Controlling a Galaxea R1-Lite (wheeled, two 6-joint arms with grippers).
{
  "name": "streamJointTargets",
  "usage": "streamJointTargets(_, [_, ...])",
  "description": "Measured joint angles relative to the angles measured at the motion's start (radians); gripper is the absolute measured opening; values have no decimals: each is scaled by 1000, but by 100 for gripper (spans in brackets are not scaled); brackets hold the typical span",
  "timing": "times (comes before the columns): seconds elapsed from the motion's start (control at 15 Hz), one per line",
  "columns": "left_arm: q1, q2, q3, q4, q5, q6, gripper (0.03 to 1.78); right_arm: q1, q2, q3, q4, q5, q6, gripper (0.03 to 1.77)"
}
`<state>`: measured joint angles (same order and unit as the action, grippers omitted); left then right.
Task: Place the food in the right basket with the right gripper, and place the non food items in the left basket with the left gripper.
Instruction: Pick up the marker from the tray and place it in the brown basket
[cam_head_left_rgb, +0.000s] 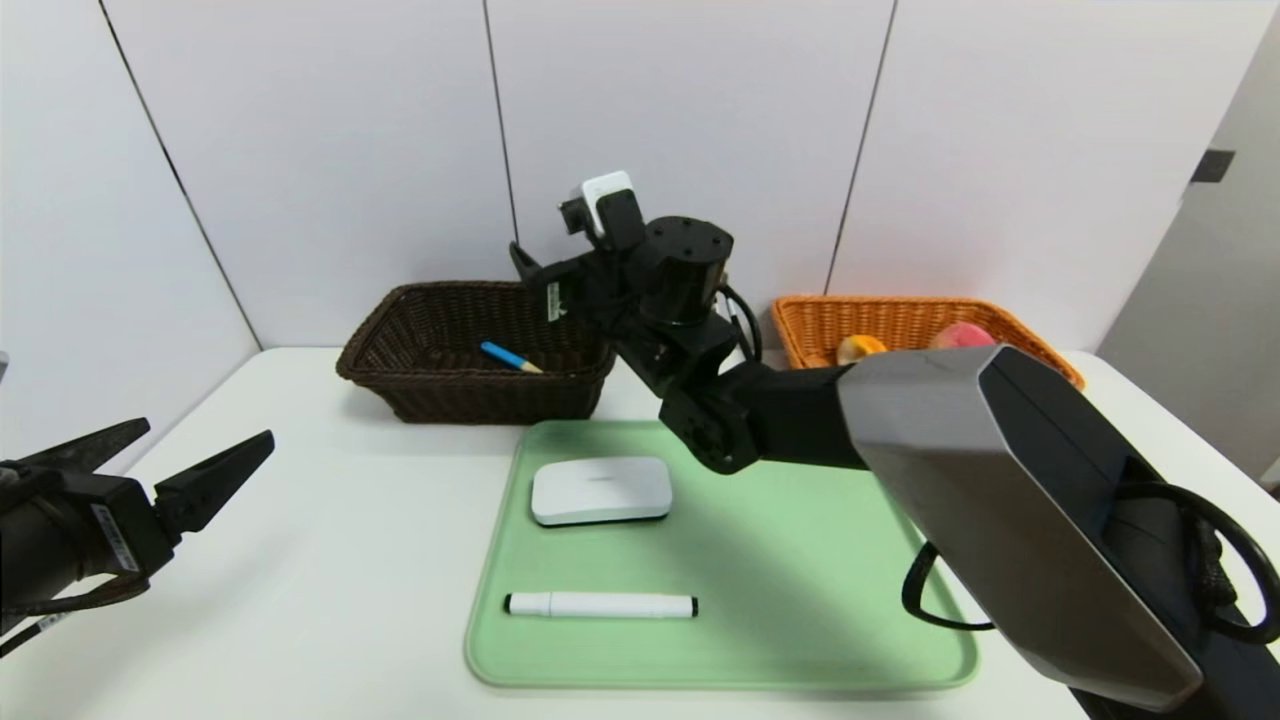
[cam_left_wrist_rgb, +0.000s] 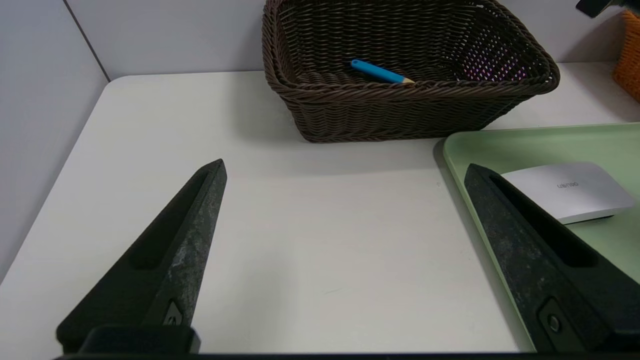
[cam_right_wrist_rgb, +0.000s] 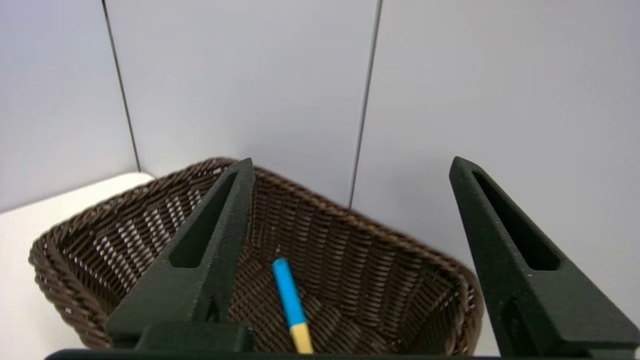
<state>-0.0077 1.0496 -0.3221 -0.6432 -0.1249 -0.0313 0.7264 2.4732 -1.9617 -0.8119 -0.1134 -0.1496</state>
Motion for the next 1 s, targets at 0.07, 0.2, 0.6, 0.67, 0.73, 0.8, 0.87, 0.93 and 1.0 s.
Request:
streamJointTargets(0.07, [0, 0, -3, 0, 0, -2, 169, -11, -21, 0, 4, -3, -2, 142])
streamJointTargets(0.2, [1, 0, -7, 0, 0, -3, 169, -49, -77, 6, 30, -7, -33, 148])
streamJointTargets(0.6, [1, 5, -42, 4, -1, -4, 169, -265, -356, 238, 146, -8, -205, 161])
streamJointTargets(0.67, [0, 9, -51, 3, -1, -5, 169, -304, -421, 309, 161, -8, -217, 162])
streamJointTargets(0.73, [0, 13, -58, 2, -1, -14, 169, -344, -483, 372, 178, -8, -223, 163])
streamJointTargets(0.8, [0, 16, -65, 2, -1, -21, 169, -387, -547, 429, 195, -8, -227, 164])
streamJointTargets(0.87, [0, 18, -68, 3, -2, -23, 169, -434, -617, 498, 210, -9, -230, 165])
streamJointTargets(0.93, [0, 20, -71, 3, -2, -23, 169, -476, -684, 569, 219, -8, -230, 166])
streamJointTargets(1.0, [0, 21, -73, 3, -1, -23, 169, -522, -751, 648, 223, -4, -230, 166])
